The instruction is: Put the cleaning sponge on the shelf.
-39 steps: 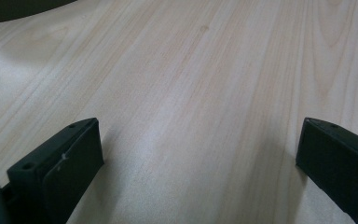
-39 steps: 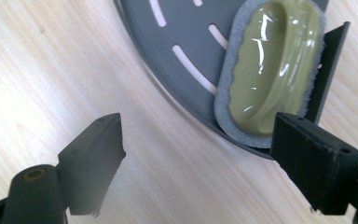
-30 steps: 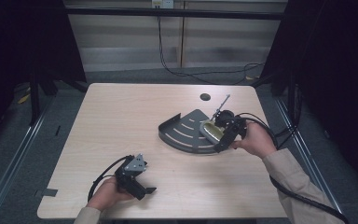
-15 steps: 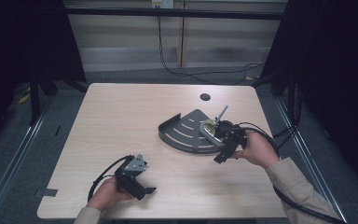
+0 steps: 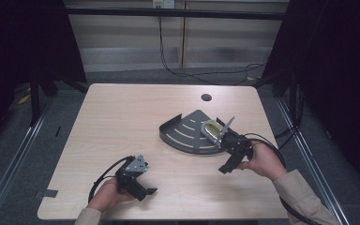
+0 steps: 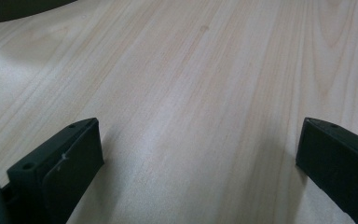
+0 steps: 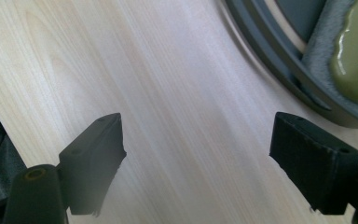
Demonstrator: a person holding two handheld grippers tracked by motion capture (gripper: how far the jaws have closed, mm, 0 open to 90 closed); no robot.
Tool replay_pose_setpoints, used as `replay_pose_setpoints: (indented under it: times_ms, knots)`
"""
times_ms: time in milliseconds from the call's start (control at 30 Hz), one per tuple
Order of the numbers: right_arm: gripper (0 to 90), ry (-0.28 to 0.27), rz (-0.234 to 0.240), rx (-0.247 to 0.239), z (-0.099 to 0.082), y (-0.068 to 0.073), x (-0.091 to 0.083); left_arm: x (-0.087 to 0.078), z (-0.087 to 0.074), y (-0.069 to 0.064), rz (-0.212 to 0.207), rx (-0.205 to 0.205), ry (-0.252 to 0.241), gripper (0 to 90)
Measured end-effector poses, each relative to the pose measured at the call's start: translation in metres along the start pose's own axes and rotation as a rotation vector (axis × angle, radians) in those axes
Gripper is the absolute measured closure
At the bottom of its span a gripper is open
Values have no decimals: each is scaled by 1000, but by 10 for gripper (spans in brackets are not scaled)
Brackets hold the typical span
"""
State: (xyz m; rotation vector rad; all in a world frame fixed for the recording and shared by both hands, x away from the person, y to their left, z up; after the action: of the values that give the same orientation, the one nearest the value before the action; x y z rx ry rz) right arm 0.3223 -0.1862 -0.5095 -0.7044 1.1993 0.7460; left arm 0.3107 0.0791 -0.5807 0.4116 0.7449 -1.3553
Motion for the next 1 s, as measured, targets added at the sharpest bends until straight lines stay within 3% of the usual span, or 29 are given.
replay_pose_setpoints:
  times_ms: [300, 533, 1000]
  knots:
    - [170, -28, 22, 5, -9, 13, 7, 0, 0, 0, 0, 1, 0, 0]
    - [171, -40, 23, -11, -15, 16, 14, 0, 0, 0, 0, 0, 1, 0]
    - [168, -50, 16, 10, -34, 22, 28, 0, 0, 0, 0, 1, 0, 0]
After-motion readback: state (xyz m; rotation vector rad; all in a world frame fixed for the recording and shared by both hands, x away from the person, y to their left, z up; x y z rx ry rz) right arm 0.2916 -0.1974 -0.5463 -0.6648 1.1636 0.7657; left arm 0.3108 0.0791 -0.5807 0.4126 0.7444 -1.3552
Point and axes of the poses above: each handheld gripper's, and its own axes: x roughly forward along the jaws, z roughly out of its top, y roughly to its left, the point moved 10 cm from there along x, roughly forward along the jaws, and after that the axes turned 9 degrees about -z, right-handed, at the moved point
